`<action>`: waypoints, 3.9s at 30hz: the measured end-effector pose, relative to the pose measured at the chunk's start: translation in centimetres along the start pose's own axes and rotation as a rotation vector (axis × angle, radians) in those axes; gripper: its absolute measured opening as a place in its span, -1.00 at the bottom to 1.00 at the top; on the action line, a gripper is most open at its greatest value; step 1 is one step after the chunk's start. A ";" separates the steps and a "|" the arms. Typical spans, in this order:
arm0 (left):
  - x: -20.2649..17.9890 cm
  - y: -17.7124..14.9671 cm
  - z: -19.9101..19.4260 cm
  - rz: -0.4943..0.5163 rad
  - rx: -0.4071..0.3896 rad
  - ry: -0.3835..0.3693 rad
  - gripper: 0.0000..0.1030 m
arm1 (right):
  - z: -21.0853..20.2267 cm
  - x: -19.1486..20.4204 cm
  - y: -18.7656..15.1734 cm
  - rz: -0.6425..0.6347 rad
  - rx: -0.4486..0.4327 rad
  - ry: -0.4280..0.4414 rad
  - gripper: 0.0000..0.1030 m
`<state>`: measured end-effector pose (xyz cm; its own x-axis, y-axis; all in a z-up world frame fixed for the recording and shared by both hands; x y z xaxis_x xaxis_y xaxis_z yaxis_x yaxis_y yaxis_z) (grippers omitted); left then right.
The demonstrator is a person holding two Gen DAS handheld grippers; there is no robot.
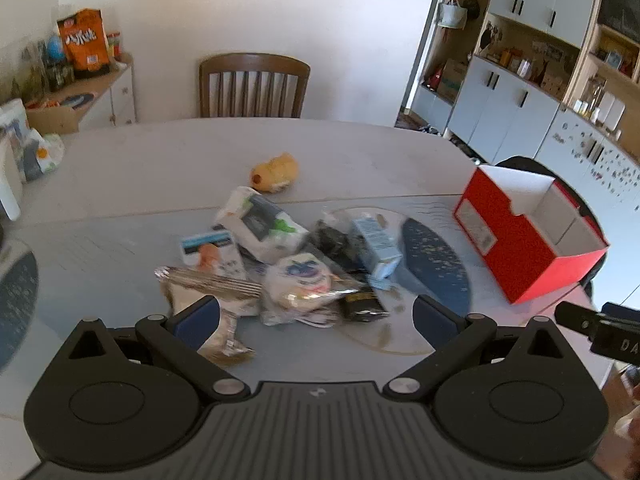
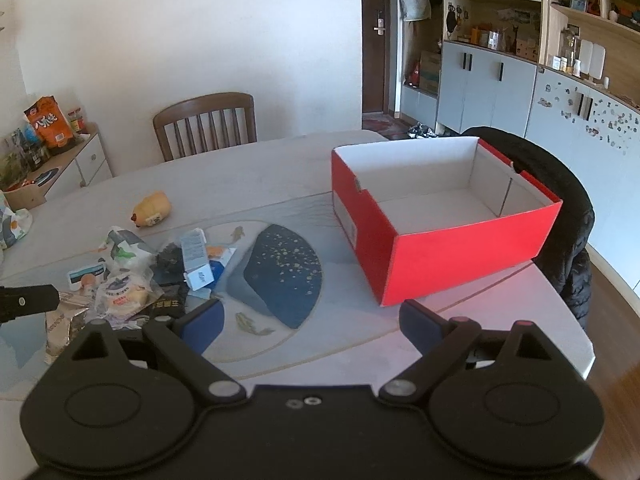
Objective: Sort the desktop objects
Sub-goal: 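Grasp the silver ZHOUSHI bag with left tool while right grasps white carton, then carry the silver bag and white carton toward the red box with both tools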
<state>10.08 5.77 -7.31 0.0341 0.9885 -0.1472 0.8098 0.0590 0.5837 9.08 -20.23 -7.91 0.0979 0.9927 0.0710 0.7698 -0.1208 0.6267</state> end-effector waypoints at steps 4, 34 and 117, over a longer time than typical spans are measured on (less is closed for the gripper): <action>1.5 0.2 0.4 0.015 0.006 0.013 1.00 | 0.8 1.4 0.1 -0.009 0.015 0.007 0.83; 8.4 -1.3 8.7 -0.049 0.056 0.159 1.00 | 13.6 9.1 6.2 -0.291 0.066 0.115 0.80; -4.9 4.2 2.3 0.148 -0.016 -0.034 -0.10 | 3.6 -0.8 10.5 -0.199 -0.076 0.121 -0.47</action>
<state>14.60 0.86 -5.96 0.1728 0.9812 -0.0857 0.7853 -0.0847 0.6134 19.33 -22.32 -4.17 -0.1311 0.9909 0.0302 0.7164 0.0736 0.6938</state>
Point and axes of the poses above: each gripper's, at about its wrist camera, not at the fingertips, and z roughly the way its jaws point, x to its left, y to its top, the point moved 9 cm from there along z, roughly the way its jaws point, and after that the axes turned 10 degrees about x, right-handed, at the moved point
